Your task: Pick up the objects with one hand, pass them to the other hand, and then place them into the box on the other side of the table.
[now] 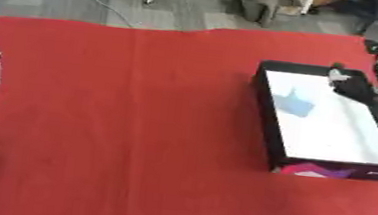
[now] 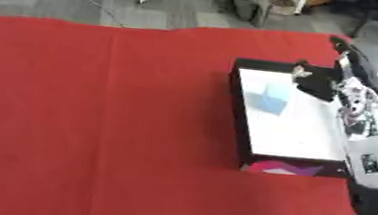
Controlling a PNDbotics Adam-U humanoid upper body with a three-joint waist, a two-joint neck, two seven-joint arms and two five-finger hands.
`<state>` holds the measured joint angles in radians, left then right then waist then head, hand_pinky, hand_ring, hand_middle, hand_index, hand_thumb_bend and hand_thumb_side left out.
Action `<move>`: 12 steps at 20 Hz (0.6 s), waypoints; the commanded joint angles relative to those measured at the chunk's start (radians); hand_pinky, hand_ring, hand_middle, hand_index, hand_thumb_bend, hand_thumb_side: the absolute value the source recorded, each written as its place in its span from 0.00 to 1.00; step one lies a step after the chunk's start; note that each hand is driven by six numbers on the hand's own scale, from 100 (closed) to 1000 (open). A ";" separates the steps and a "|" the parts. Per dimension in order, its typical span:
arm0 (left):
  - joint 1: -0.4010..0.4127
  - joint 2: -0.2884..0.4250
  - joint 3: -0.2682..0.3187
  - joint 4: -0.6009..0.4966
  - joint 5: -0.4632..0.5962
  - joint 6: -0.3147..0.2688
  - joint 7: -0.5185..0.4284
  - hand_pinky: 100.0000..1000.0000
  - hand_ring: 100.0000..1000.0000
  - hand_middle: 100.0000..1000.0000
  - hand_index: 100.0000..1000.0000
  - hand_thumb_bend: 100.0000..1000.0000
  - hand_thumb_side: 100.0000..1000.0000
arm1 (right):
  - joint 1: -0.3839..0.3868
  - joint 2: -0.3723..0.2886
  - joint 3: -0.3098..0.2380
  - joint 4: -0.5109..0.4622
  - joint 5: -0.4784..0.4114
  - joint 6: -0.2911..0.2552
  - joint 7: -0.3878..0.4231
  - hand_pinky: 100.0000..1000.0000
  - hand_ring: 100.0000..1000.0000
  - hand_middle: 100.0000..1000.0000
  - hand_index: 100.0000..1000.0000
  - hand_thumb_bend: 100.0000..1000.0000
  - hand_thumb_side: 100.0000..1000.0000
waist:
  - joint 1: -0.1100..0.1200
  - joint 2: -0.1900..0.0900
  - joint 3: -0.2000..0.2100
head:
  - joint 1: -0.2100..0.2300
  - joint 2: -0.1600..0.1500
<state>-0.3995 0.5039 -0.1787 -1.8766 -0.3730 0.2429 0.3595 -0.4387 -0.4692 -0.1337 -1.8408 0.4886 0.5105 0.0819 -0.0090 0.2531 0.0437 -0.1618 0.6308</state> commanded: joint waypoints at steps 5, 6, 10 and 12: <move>0.007 0.111 0.052 0.013 0.103 0.184 -0.244 0.74 0.73 0.72 0.87 0.03 0.70 | 0.002 -0.023 0.053 -0.095 -0.305 -0.163 -0.067 1.00 1.00 0.99 1.00 0.00 0.59 | 0.012 -0.029 0.009 | 0.011 0.009; 0.013 0.132 0.051 0.017 0.122 0.217 -0.301 0.76 0.75 0.73 0.88 0.07 0.68 | 0.002 -0.024 0.056 -0.097 -0.307 -0.173 -0.058 1.00 1.00 0.99 1.00 0.00 0.59 | 0.014 -0.030 0.010 | 0.013 0.010; 0.037 0.221 0.045 0.018 0.128 0.325 -0.578 0.84 0.80 0.77 0.90 0.33 0.56 | 0.004 -0.029 0.061 -0.101 -0.298 -0.185 -0.038 1.00 1.00 0.98 1.00 0.00 0.59 | 0.019 -0.034 0.013 | 0.025 0.012; 0.044 0.260 0.045 0.017 0.072 0.353 -0.715 0.86 0.81 0.77 0.90 0.42 0.50 | 0.005 -0.029 0.062 -0.100 -0.292 -0.182 -0.036 1.00 1.00 0.98 1.00 0.00 0.59 | 0.021 -0.035 0.015 | 0.030 0.011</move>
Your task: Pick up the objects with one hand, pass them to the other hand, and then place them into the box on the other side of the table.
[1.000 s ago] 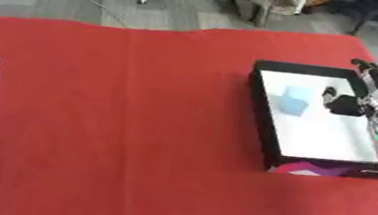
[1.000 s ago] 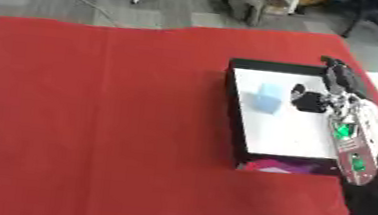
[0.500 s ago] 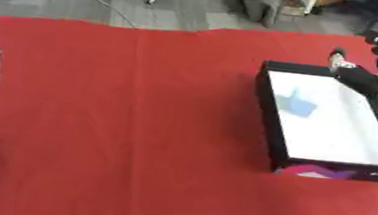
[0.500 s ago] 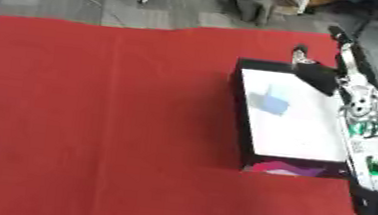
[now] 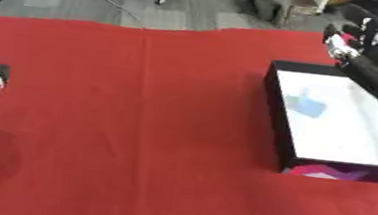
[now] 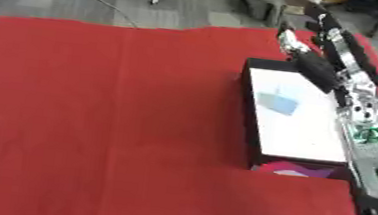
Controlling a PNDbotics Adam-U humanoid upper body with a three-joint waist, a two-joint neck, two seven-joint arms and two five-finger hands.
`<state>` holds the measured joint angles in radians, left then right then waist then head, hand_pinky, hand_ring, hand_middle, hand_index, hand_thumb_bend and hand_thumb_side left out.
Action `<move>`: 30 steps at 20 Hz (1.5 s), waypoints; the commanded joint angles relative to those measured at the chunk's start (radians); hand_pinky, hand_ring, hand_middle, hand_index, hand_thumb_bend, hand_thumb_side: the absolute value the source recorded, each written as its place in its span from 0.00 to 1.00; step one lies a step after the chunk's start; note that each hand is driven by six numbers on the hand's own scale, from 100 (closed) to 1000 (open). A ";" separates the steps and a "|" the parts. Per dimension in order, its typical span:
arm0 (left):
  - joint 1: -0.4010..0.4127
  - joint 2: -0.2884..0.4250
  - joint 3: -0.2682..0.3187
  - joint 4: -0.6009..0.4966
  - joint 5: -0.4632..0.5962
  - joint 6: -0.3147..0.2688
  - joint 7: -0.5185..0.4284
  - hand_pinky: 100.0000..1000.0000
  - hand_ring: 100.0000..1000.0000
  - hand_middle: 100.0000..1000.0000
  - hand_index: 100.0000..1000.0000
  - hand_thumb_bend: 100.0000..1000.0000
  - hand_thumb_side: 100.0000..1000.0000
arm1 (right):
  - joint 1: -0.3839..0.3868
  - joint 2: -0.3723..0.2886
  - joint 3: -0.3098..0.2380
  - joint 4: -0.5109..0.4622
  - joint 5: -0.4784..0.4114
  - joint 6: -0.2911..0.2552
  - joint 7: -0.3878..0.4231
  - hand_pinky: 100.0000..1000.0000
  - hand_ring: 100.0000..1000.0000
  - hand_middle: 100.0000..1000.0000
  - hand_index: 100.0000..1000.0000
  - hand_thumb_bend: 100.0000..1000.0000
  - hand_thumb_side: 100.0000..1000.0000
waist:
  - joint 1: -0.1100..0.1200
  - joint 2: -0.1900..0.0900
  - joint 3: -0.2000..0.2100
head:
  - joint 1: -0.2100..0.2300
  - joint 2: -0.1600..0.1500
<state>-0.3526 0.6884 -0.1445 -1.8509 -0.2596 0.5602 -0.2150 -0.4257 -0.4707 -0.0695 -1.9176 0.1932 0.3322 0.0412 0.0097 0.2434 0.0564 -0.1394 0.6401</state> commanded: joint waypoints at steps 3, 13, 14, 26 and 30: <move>-0.001 0.116 0.013 0.005 -0.189 0.046 -0.299 0.89 0.83 0.78 0.90 0.57 0.40 | -0.007 -0.028 0.001 -0.024 0.008 -0.002 0.006 1.00 1.00 0.98 1.00 0.00 0.59 | 0.002 -0.025 0.002 | 0.017 0.001; -0.055 0.090 -0.011 0.077 -0.673 -0.059 -0.582 0.92 0.85 0.79 0.89 0.48 0.20 | -0.003 -0.021 0.000 -0.022 0.017 0.005 -0.009 1.00 1.00 0.96 1.00 0.00 0.59 | -0.001 -0.023 -0.004 | 0.041 0.007; -0.064 0.086 -0.013 0.092 -0.654 -0.057 -0.592 0.92 0.85 0.79 0.89 0.48 0.19 | -0.003 -0.021 0.000 -0.022 0.017 0.006 -0.010 1.00 1.00 0.96 1.00 0.00 0.59 | -0.001 -0.023 -0.004 | 0.045 0.008; -0.113 0.080 -0.030 0.184 -0.625 -0.049 -0.586 0.93 0.86 0.79 0.89 0.46 0.18 | -0.009 -0.014 0.002 -0.013 0.014 0.009 -0.021 1.00 1.00 0.96 1.00 0.00 0.59 | -0.002 -0.023 -0.006 | 0.107 0.006; -0.114 0.093 -0.022 0.198 -0.584 -0.046 -0.597 0.92 0.85 0.79 0.89 0.43 0.23 | -0.008 -0.015 0.001 -0.010 0.016 0.012 -0.025 1.00 1.00 0.96 1.00 0.00 0.59 | -0.002 -0.021 -0.005 | 0.122 0.006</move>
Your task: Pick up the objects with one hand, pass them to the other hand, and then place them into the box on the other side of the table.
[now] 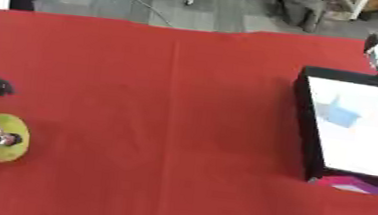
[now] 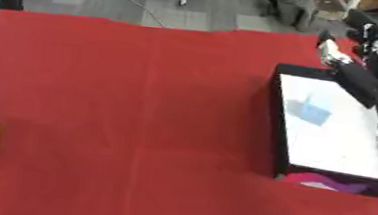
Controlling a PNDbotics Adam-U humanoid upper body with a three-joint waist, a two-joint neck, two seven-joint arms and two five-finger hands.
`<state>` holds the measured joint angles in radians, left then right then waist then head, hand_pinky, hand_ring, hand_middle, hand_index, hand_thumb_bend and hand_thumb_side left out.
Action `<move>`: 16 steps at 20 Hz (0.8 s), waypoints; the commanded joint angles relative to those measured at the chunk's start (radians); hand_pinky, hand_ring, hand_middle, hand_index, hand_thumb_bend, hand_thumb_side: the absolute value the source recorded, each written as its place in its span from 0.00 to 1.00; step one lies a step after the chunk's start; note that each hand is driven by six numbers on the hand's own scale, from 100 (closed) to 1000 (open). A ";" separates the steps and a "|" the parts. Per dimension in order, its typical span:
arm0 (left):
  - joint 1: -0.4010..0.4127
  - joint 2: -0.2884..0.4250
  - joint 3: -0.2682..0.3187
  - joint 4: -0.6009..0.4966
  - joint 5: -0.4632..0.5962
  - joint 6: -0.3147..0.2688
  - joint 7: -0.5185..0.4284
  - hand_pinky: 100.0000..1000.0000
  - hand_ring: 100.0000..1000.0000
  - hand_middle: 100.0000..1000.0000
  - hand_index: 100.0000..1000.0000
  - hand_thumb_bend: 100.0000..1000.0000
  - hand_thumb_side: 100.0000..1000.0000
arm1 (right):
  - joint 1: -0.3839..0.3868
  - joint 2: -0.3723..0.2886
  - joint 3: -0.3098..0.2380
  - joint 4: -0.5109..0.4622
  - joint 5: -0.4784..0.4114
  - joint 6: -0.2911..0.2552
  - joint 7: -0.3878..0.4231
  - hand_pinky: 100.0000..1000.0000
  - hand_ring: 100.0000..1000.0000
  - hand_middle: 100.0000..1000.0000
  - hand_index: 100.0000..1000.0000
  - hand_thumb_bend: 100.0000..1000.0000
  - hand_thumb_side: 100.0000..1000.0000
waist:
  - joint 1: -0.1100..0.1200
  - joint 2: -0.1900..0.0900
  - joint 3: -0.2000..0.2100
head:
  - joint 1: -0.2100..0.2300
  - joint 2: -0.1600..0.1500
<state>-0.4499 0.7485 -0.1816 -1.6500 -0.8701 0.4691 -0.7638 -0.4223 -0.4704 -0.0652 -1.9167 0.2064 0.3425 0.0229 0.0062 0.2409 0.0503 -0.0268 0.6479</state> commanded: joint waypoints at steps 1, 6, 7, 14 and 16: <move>-0.016 0.038 0.019 -0.002 0.051 0.050 -0.049 0.92 0.85 0.79 0.89 0.42 0.27 | -0.011 -0.016 -0.003 -0.010 0.004 0.003 -0.007 1.00 1.00 0.96 1.00 0.00 0.59 | 0.002 -0.019 0.001 | 0.010 -0.002; -0.012 0.080 0.039 0.004 0.209 0.082 -0.043 0.92 0.85 0.79 0.90 0.50 0.35 | -0.008 -0.018 -0.002 -0.008 0.013 0.008 -0.009 1.00 1.00 0.95 1.00 0.00 0.59 | 0.004 -0.019 0.003 | 0.008 -0.002; -0.010 0.089 0.039 0.008 0.221 0.085 -0.042 0.92 0.85 0.79 0.90 0.53 0.36 | -0.008 -0.018 -0.002 -0.008 0.015 0.008 -0.009 1.00 1.00 0.95 1.00 0.00 0.59 | 0.004 -0.018 0.003 | 0.008 -0.003; -0.001 0.114 0.032 0.054 0.197 0.075 -0.069 0.94 0.86 0.80 0.91 0.53 0.28 | -0.007 -0.017 -0.001 -0.008 0.021 0.009 -0.008 1.00 1.00 0.95 1.00 0.00 0.59 | 0.004 -0.018 0.001 | 0.007 -0.009; -0.003 0.113 0.032 0.068 0.176 0.069 -0.075 0.94 0.86 0.80 0.90 0.49 0.24 | -0.007 -0.017 -0.002 -0.008 0.022 0.009 -0.008 1.00 1.00 0.95 1.00 0.00 0.59 | 0.004 -0.018 0.000 | 0.007 -0.010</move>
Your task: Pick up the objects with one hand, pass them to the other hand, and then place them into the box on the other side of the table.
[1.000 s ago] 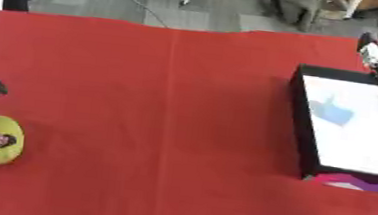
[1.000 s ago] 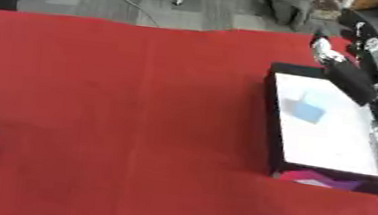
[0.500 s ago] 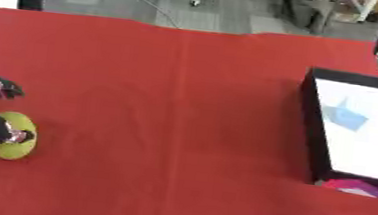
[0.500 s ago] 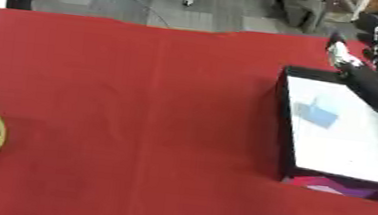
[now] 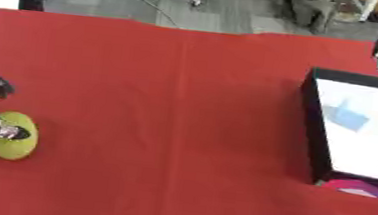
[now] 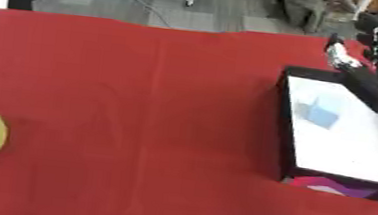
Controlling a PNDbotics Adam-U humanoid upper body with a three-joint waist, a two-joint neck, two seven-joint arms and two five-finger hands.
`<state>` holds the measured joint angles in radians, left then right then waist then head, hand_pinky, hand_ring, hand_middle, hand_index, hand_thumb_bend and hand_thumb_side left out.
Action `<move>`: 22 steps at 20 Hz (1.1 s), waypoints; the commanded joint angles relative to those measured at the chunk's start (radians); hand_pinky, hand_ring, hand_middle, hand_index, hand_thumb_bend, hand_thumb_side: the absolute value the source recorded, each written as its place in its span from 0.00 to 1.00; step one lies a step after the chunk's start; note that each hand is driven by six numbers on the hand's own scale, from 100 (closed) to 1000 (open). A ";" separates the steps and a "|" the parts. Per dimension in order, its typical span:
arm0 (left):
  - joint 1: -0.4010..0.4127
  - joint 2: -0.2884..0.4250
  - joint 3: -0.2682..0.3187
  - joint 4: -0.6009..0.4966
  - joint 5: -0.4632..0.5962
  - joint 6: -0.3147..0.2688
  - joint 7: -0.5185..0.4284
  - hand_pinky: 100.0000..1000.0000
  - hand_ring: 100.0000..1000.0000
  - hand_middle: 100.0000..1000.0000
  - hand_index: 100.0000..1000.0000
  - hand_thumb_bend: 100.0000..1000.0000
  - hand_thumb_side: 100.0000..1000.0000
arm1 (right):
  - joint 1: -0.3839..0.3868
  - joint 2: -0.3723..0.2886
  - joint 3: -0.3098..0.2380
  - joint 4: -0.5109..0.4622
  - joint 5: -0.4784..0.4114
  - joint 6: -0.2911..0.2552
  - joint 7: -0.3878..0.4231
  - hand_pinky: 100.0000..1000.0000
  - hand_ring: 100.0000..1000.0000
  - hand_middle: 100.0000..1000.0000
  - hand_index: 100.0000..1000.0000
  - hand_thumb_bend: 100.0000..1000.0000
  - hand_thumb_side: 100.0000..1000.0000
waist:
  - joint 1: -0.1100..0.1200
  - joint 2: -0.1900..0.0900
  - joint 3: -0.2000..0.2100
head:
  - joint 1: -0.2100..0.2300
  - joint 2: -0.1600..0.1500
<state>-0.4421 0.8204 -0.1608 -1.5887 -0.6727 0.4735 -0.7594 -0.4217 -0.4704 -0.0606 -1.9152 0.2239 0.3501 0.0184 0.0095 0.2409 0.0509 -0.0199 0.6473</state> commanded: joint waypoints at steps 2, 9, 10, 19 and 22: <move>-0.012 0.038 0.009 0.019 -0.029 0.060 -0.085 0.94 0.86 0.80 0.90 0.47 0.23 | -0.007 -0.016 -0.007 -0.010 0.004 0.002 -0.004 1.00 1.00 0.95 1.00 0.00 0.59 | 0.000 -0.017 -0.001 | 0.001 -0.010; -0.015 0.027 -0.012 0.063 -0.041 0.049 -0.093 0.93 0.85 0.79 0.83 0.37 0.20 | -0.006 -0.013 -0.007 -0.010 0.005 0.004 -0.006 1.00 1.00 0.95 1.00 0.00 0.59 | -0.001 -0.017 -0.003 | 0.004 -0.009; -0.015 0.026 -0.017 0.069 -0.043 0.046 -0.095 0.93 0.85 0.79 0.82 0.36 0.19 | -0.006 -0.013 -0.007 -0.010 0.005 0.005 -0.007 1.00 1.00 0.95 1.00 0.00 0.59 | -0.001 -0.017 -0.003 | 0.005 -0.008; -0.016 0.025 -0.031 0.066 -0.064 0.031 -0.117 0.83 0.72 0.63 0.59 0.00 0.04 | -0.007 -0.012 -0.008 -0.009 0.004 0.009 -0.015 1.00 1.00 0.95 1.00 0.00 0.59 | 0.000 -0.019 -0.002 | 0.008 -0.008; -0.014 0.030 -0.028 0.026 -0.066 0.041 -0.113 0.79 0.67 0.57 0.52 0.00 0.00 | -0.008 -0.011 -0.007 -0.010 0.002 0.010 -0.016 1.00 1.00 0.95 1.00 0.00 0.59 | 0.001 -0.021 -0.001 | 0.011 -0.008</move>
<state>-0.4474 0.8194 -0.1997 -1.5381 -0.7323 0.4350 -0.7980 -0.4211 -0.4698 -0.0606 -1.9133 0.2246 0.3605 0.0072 0.0089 0.2410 0.0486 -0.0112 0.6471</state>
